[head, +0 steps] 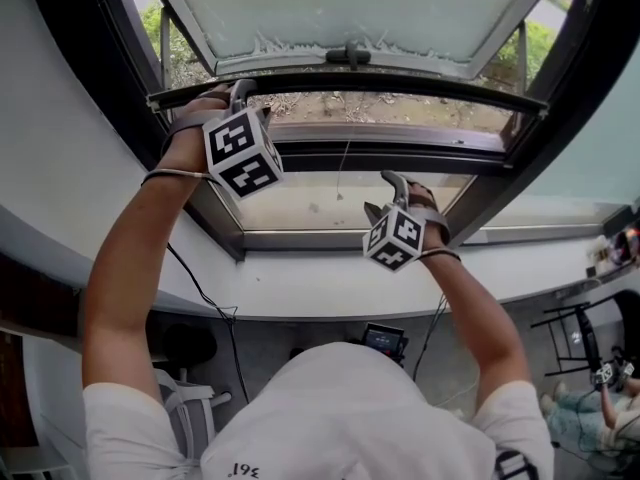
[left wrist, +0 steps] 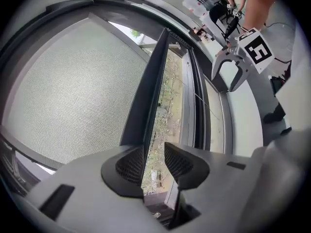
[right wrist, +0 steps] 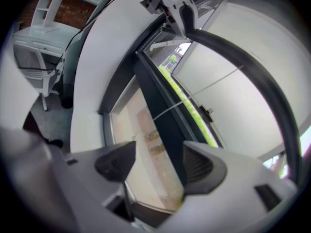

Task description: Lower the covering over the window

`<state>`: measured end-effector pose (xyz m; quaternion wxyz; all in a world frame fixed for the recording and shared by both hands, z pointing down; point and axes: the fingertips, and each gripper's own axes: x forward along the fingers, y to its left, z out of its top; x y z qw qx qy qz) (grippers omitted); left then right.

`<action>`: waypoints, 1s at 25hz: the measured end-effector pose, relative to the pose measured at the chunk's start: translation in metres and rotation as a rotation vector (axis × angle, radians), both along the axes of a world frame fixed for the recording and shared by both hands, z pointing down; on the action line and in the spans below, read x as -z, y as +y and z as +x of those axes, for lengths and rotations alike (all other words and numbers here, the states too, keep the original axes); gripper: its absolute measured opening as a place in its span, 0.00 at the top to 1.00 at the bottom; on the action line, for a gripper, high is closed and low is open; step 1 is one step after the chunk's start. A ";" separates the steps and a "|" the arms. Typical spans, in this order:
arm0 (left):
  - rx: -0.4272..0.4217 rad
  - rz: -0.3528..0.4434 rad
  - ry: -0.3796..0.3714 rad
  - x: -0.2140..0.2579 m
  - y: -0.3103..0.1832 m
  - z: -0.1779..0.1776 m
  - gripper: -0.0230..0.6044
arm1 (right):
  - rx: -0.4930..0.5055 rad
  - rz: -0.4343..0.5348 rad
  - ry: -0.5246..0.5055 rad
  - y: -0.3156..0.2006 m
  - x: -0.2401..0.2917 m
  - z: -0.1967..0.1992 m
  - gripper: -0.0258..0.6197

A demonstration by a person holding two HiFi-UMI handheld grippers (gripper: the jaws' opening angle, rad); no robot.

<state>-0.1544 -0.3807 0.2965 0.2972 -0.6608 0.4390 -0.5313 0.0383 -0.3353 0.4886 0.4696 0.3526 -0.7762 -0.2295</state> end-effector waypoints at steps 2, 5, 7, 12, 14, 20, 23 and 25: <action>0.000 -0.018 -0.008 -0.011 0.002 0.000 0.76 | -0.002 0.024 -0.004 -0.002 0.007 0.001 0.50; 0.001 -0.047 -0.019 -0.031 0.004 0.000 0.76 | -0.007 0.071 -0.010 -0.008 0.022 0.004 0.50; 0.003 -0.062 -0.024 -0.041 0.004 0.001 0.76 | -0.010 0.106 -0.015 -0.014 0.035 0.007 0.50; 0.001 -0.102 -0.021 -0.049 0.005 0.001 0.76 | -0.016 0.224 0.032 -0.030 0.074 0.017 0.51; 0.002 -0.106 -0.027 -0.050 0.006 0.001 0.76 | -0.022 0.281 0.052 -0.037 0.094 0.021 0.51; 0.003 -0.108 -0.030 -0.054 0.007 0.001 0.76 | -0.053 0.370 0.080 -0.053 0.130 0.037 0.52; 0.004 -0.111 -0.031 -0.055 0.006 0.001 0.76 | -0.055 0.425 0.137 -0.056 0.140 0.041 0.66; 0.004 -0.111 -0.030 -0.055 0.005 0.001 0.76 | -0.054 0.460 0.143 -0.056 0.147 0.042 0.68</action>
